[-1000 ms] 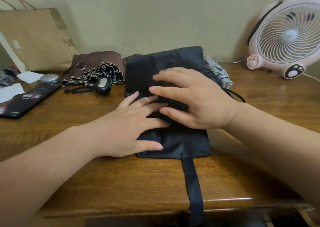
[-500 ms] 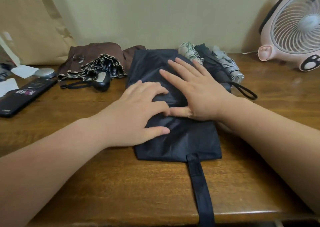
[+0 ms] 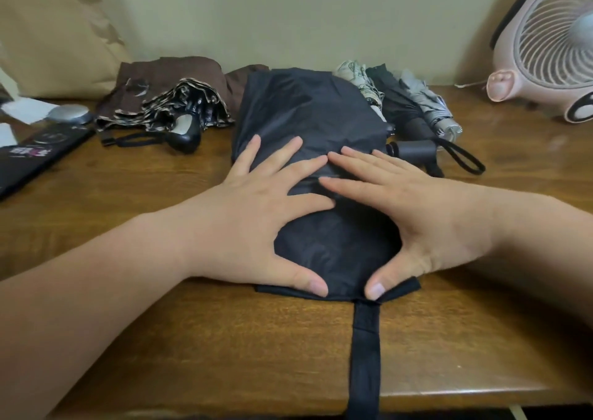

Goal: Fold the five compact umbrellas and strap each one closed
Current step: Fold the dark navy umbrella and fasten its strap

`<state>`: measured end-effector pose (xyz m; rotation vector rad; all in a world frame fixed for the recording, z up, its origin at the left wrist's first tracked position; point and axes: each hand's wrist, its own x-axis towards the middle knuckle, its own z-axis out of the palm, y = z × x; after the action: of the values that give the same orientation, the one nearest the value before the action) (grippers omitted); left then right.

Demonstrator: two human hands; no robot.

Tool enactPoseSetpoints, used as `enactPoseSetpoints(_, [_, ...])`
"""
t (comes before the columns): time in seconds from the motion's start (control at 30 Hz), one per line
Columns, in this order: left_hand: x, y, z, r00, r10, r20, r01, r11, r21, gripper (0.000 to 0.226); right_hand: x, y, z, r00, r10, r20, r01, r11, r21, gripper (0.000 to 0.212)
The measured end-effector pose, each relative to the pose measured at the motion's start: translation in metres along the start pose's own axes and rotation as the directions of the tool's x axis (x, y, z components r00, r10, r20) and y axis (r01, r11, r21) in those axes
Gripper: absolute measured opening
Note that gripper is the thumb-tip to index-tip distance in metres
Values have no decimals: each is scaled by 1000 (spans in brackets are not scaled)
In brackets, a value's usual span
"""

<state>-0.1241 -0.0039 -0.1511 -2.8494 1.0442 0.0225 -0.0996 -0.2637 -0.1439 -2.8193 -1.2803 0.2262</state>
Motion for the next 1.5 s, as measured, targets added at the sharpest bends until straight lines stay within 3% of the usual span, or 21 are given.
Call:
enactPoseSetpoints(0.13, [-5,3,5,998,55,-28,-56,998,-28,80,-4,-8,-10,997,56,-44,-46,977,207,103])
enactPoseSetpoints(0.23, [-4,3,6,994,98,43,-96,993,-62,67,-4,-21,-2,991,18,-130,3,988,157,95])
enactPoseSetpoints(0.33, [-3,1,6,992,114,61,-110,992,-67,75,-2,-24,9,996,20,-81,-16,999,43,112])
enactPoseSetpoints(0.43, [-3,1,7,992,95,81,-91,995,-50,92,-7,-24,10,995,89,45,-93,992,89,124])
enactPoseSetpoints(0.53, [-3,3,7,993,84,85,-77,993,-88,96,-12,-26,9,994,87,60,-94,987,131,124])
enactPoseSetpoints(0.7, [0,4,6,994,75,85,-61,986,-158,87,-21,-21,8,993,117,-5,-111,950,292,101])
enactPoseSetpoints(0.8, [0,0,5,996,81,45,-67,967,-244,88,-30,-22,9,990,96,-108,-42,905,422,76])
enactPoseSetpoints(0.87, [-2,-4,4,996,87,24,-75,947,-311,92,-35,-25,7,991,58,-119,5,881,474,74])
enactPoseSetpoints(1.03, [-6,-6,1,994,105,31,-87,928,-363,94,-46,-35,12,982,18,-186,44,945,324,61])
enactPoseSetpoints(1.2, [-6,-4,3,994,101,42,-79,931,-355,94,-56,-43,27,952,81,-297,81,865,496,35])
enactPoseSetpoints(1.27, [-5,-4,4,995,90,48,-67,934,-350,91,-55,-47,29,950,123,-286,37,868,495,42])
enactPoseSetpoints(1.4, [-1,-1,5,1000,17,-23,-24,928,-371,72,-46,-58,20,969,118,-219,-58,963,263,58])
enactPoseSetpoints(1.5, [2,0,7,997,-3,-84,-16,972,-234,69,-38,-66,7,943,86,-322,-12,975,224,50])
